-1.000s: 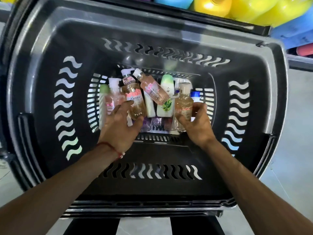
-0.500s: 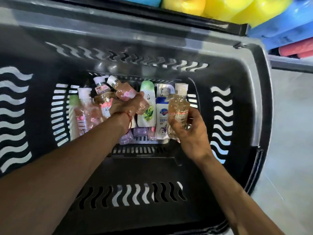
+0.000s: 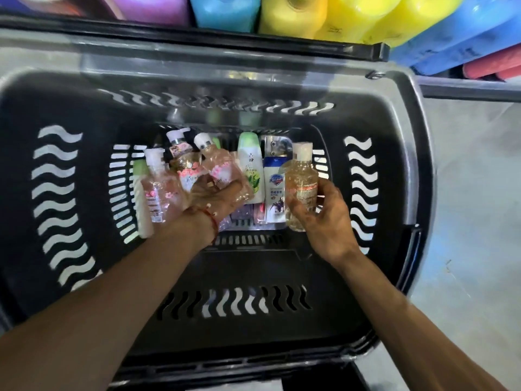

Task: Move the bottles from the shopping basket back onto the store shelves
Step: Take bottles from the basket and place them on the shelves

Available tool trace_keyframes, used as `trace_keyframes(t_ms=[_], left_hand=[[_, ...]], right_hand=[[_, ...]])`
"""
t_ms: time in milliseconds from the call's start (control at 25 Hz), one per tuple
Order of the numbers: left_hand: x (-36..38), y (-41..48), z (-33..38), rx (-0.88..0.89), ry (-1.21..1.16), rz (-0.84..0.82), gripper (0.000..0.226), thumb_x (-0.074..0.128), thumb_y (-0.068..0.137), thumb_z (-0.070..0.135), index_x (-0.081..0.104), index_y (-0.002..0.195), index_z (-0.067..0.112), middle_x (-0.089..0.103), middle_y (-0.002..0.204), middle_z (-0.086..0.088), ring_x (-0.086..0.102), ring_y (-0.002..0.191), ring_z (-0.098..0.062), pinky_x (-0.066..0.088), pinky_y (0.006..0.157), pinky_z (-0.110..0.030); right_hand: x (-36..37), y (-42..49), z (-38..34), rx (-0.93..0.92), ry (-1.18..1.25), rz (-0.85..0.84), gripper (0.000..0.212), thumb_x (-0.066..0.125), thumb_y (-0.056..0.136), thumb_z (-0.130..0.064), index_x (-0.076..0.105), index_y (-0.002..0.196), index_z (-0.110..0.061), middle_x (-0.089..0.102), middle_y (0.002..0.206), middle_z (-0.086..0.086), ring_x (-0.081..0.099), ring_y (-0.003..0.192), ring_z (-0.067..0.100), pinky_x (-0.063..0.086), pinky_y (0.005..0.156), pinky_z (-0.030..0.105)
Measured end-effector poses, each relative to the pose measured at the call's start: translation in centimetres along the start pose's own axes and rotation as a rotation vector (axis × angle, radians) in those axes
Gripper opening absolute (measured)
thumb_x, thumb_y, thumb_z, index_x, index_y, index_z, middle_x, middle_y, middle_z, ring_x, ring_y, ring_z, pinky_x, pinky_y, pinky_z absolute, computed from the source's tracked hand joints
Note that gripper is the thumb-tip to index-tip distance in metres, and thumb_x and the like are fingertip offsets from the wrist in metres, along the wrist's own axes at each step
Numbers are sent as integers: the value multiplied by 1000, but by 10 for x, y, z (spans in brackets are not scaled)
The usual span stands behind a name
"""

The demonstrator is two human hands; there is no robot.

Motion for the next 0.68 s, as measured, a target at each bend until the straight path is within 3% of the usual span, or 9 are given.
trace_keyframes(t_ms=[80,120,280,360,480,520,640,680], left_hand=[[-5,-57,24,18,-76,-22,79,94,62,37,55,128,15,71,119,-6,69,111,-25,54,101,-48],[-7,-87,37,21,-85,-31,93,94,57,37,51,137,16,70,124,-5,67,116,-25,52,105,-50],[-13,-169,54,35,-52,-57,124,93,44,58,40,149,20,59,142,-10,60,126,-29,49,110,-50],[-16,-220,67,41,-50,-98,114,93,58,51,38,151,17,58,142,-16,64,119,-28,49,109,-46],[-13,-302,94,106,-35,-139,52,80,82,22,56,129,21,70,120,-8,67,109,-19,51,99,-31],[-13,-325,101,120,-28,-152,48,77,84,18,56,127,22,72,116,-3,67,110,-17,52,96,-31],[-13,-395,118,200,2,-192,78,82,72,25,50,143,21,73,123,0,68,117,-18,52,103,-38],[-12,-419,122,229,11,-191,76,82,74,25,51,143,22,74,122,0,69,116,-19,51,102,-38]], right_hand=[[-2,-13,-6,5,-20,-8,56,75,88,-57,55,133,-30,62,125,-3,64,113,12,60,95,38],[-6,-24,-13,-6,-18,-6,52,76,89,-52,54,130,-27,64,119,-5,64,110,9,58,96,35],[-34,-78,-52,-50,-18,1,49,73,97,-26,50,138,-12,61,95,-22,64,78,-17,48,66,4],[-54,-111,-75,-83,-12,12,50,74,96,-26,50,138,-13,61,96,-23,64,77,-15,47,62,3],[-95,-166,-115,-128,68,37,50,79,92,-28,49,131,-21,62,100,-23,66,81,-9,51,63,7],[-108,-183,-127,-142,87,38,51,81,90,-28,48,129,-23,61,101,-24,66,82,-12,51,64,6],[-156,-236,-165,-191,144,47,52,83,87,-23,47,125,-19,61,99,-26,63,84,-16,51,67,7],[-172,-252,-176,-202,174,39,51,83,88,-20,49,126,-15,65,98,-23,65,85,-12,51,70,10]])
Point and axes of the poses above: each hand's wrist, its own y-axis towards the middle knuckle, its own x-axis out of the palm, z = x × y, the point moved 2 cm from there along y, towards the middle knuckle
